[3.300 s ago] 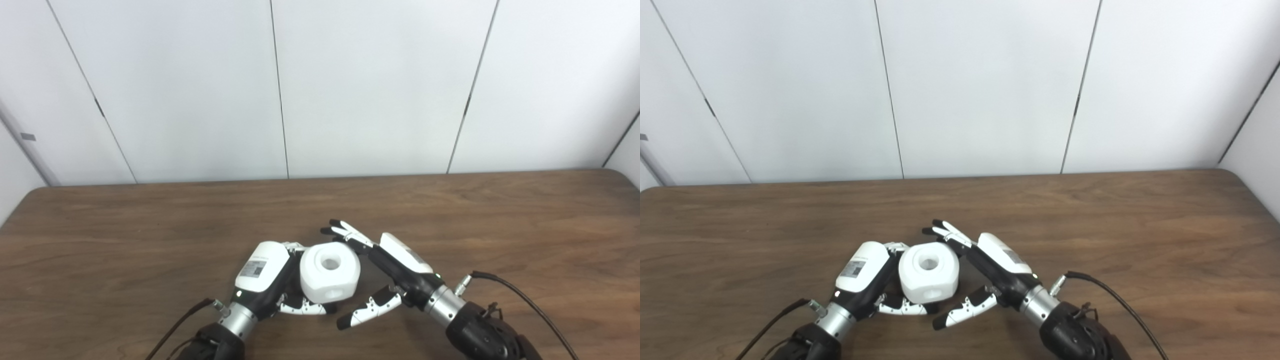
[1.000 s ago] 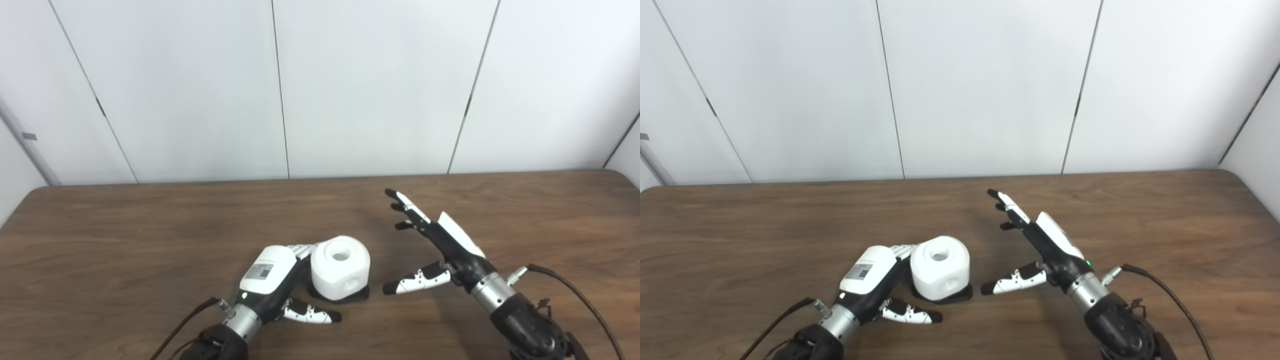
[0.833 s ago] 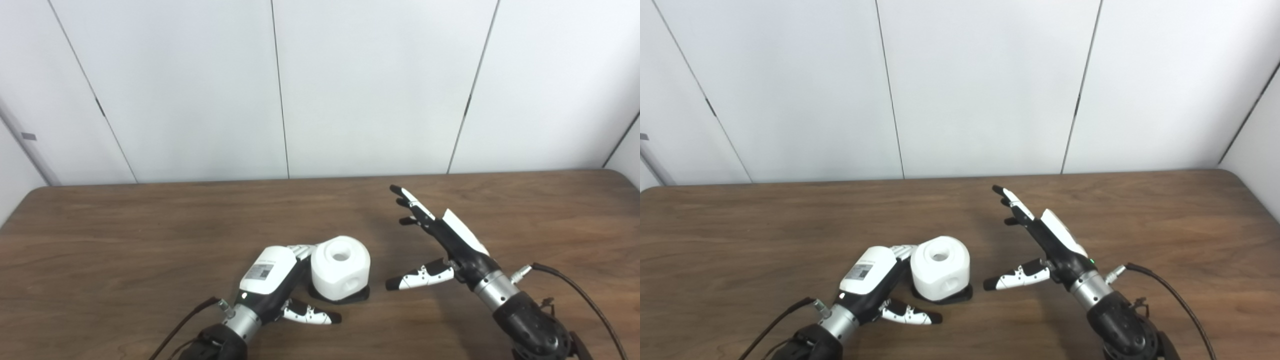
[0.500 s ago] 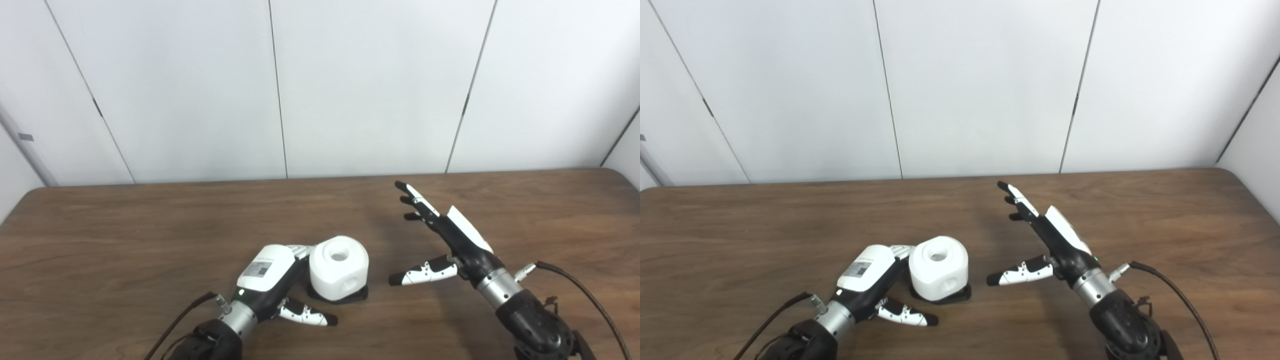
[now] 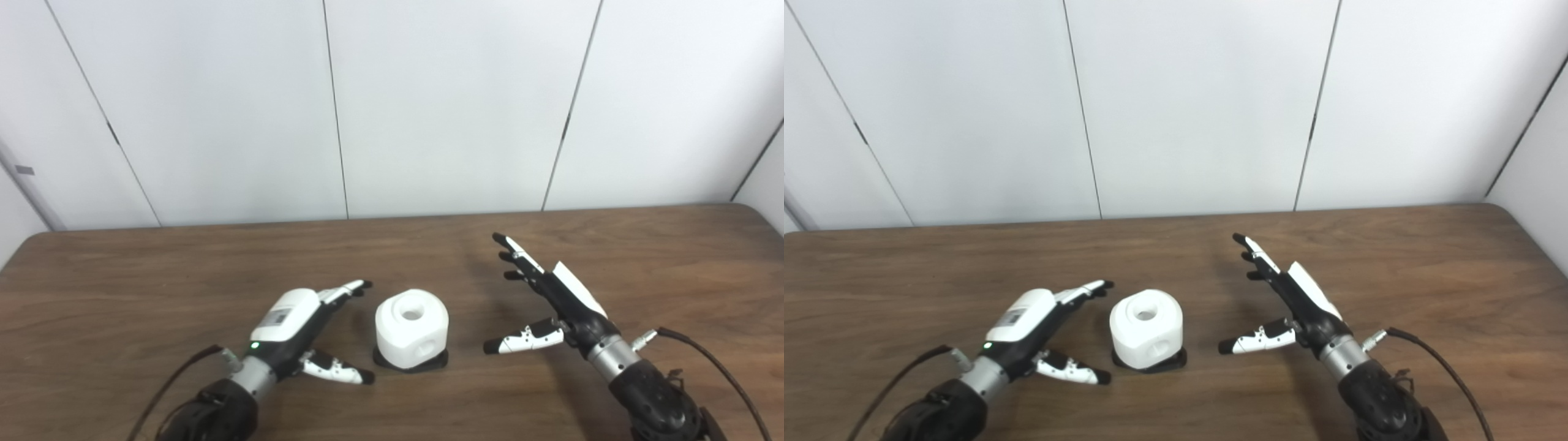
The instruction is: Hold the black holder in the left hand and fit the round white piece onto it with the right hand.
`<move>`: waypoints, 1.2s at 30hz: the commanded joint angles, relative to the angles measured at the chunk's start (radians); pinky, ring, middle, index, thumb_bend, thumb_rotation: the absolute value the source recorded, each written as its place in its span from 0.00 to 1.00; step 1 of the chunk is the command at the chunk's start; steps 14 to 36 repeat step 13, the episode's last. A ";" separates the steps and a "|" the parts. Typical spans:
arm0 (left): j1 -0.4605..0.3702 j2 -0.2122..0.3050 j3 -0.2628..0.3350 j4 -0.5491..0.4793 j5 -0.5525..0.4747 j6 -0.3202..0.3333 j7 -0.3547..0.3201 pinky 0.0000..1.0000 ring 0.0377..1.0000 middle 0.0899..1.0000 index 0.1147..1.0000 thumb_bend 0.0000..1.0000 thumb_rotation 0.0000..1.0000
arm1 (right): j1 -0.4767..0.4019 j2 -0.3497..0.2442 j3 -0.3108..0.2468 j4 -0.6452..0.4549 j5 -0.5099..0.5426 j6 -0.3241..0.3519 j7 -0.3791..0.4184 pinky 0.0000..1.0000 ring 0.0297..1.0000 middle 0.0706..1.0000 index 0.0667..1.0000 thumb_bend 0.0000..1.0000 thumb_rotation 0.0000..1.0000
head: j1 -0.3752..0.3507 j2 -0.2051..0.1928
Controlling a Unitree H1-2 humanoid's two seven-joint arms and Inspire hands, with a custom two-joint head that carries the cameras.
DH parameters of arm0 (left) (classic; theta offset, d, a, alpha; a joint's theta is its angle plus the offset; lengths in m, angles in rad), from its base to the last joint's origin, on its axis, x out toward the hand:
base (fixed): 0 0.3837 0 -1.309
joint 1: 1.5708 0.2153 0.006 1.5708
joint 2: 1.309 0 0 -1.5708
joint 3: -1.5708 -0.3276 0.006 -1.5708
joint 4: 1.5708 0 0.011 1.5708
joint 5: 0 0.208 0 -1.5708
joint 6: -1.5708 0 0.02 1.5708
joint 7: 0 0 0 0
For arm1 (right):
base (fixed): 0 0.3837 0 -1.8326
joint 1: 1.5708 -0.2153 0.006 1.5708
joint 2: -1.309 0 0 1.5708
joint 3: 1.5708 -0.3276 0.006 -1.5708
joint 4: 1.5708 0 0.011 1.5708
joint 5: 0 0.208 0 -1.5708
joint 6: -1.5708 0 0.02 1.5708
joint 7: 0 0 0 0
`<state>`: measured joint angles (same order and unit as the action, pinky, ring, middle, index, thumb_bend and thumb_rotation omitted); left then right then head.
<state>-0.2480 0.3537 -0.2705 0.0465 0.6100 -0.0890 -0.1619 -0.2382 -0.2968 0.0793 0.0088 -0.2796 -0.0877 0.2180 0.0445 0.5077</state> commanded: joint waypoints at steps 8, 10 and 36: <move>0.032 0.052 0.053 -0.016 -0.081 0.083 -0.083 0.87 0.93 0.94 0.99 1.00 0.26 | -0.033 -0.002 -0.017 -0.025 0.016 -0.038 -0.034 0.86 0.95 1.00 0.98 0.86 0.18 | 0.005 0.002; 0.039 0.052 0.083 -0.015 -0.129 0.079 -0.079 0.87 0.93 0.95 0.99 1.00 0.27 | -0.031 -0.003 -0.018 -0.019 0.012 -0.040 -0.040 0.86 0.95 1.00 0.98 0.84 0.18 | 0.007 -0.001; 0.048 0.048 0.126 -0.009 -0.201 0.080 -0.077 0.86 0.94 0.97 0.99 1.00 0.30 | -0.030 -0.002 -0.021 0.005 0.019 -0.047 -0.053 0.85 0.95 1.00 0.98 0.80 0.19 | 0.009 -0.005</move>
